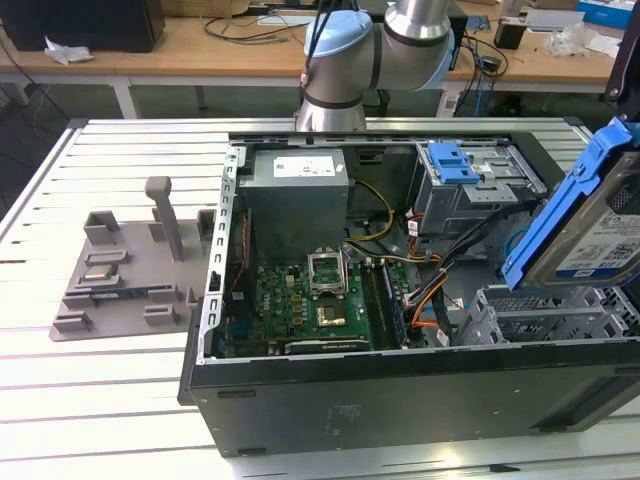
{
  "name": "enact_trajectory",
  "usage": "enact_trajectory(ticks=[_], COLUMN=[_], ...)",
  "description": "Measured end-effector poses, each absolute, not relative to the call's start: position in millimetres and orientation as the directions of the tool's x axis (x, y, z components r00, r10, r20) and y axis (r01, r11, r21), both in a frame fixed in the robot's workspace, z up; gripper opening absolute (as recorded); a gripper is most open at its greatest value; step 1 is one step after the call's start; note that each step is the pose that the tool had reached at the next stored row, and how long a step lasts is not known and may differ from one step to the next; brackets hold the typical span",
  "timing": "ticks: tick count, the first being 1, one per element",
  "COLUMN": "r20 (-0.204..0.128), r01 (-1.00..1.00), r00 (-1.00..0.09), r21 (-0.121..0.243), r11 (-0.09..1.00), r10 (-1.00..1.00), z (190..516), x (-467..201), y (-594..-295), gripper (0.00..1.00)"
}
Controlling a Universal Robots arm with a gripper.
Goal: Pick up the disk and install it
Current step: 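Pick up the disk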
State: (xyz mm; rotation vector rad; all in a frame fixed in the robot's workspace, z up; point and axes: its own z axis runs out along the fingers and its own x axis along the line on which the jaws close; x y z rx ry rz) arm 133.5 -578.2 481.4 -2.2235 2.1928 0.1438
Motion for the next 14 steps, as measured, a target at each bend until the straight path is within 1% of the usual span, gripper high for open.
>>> enact_trajectory(ticks=[14], r20=[-0.076], r01=[-0.998], r00=[0.012], r21=[0.054], r11=[-0.016], r10=[-0.997], z=[480.4], x=[134.1], y=[-578.2], gripper=[0.37])
